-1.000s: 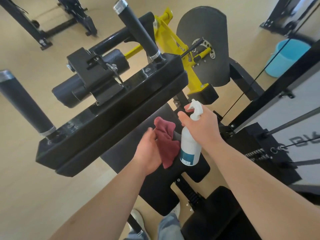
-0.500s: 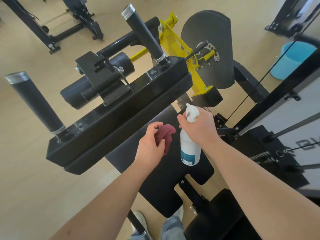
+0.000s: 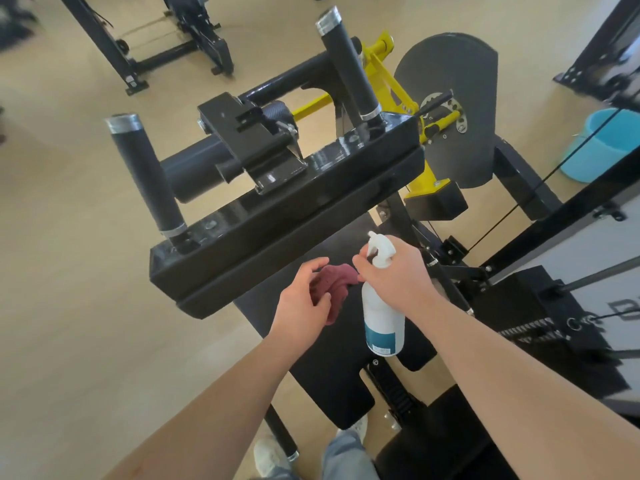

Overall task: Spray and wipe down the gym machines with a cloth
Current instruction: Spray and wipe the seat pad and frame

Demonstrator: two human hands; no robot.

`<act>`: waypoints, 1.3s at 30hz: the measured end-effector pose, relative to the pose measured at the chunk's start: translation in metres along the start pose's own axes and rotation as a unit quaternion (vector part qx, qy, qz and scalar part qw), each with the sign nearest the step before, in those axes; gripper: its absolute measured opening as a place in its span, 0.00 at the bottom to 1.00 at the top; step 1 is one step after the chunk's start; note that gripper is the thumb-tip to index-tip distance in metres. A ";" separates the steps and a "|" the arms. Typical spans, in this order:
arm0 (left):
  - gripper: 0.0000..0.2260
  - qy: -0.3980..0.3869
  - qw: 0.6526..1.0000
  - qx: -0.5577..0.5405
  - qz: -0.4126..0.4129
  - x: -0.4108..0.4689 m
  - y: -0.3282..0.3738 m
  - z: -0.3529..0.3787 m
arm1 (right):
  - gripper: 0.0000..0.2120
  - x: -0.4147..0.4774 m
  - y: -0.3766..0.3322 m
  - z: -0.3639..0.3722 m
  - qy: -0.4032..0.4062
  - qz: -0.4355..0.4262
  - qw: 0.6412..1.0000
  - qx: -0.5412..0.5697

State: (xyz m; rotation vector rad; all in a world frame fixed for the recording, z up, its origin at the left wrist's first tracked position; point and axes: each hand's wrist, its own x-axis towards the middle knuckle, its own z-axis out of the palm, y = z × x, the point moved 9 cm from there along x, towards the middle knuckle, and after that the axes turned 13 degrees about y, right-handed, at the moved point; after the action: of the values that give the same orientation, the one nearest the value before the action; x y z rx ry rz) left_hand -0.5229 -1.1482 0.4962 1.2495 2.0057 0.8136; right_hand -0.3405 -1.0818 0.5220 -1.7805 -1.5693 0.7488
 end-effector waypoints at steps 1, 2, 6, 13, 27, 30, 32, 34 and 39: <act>0.26 0.003 1.000 0.003 0.000 -0.002 -0.005 -0.006 | 0.10 -0.007 -0.006 0.005 -0.006 -0.010 1.000 -0.007; 0.26 0.007 1.000 0.007 0.000 -0.004 -0.011 -0.013 | 0.10 -0.014 -0.013 0.010 -0.009 -0.020 1.000 -0.013; 0.26 0.009 1.000 0.007 -0.014 -0.009 -0.035 -0.036 | 0.08 -0.036 -0.034 0.031 -0.021 -0.027 0.999 -0.002; 0.26 0.016 1.000 -0.002 -0.025 -0.022 -0.072 -0.075 | 0.09 -0.076 -0.054 0.067 -0.042 0.015 0.999 0.026; 0.28 -0.005 0.997 -0.076 -0.023 -0.061 -0.118 -0.137 | 0.07 -0.150 -0.102 0.096 -0.078 -0.015 0.996 0.050; 0.31 -0.026 0.993 -0.115 -0.014 -0.067 -0.117 -0.146 | 0.09 -0.162 -0.104 0.098 -0.084 -0.009 0.995 0.050; 0.29 -0.022 0.990 -0.140 0.010 -0.068 -0.115 -0.152 | 0.12 -0.170 -0.107 0.104 -0.120 -0.015 0.992 0.043; 0.24 -0.014 0.987 -0.158 0.028 -0.069 -0.112 -0.158 | 0.17 -0.177 -0.112 0.110 -0.157 -0.020 0.986 0.046; 0.17 -0.005 0.985 -0.171 0.037 -0.069 -0.100 -0.168 | 0.19 -0.172 -0.113 0.110 -0.156 -0.015 0.986 0.056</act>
State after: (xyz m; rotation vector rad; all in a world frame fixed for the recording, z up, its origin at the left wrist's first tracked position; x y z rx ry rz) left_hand -0.6818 -1.2758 0.5343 1.1275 1.7266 1.1300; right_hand -0.5174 -1.2327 0.5413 -1.6120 -1.7097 1.1216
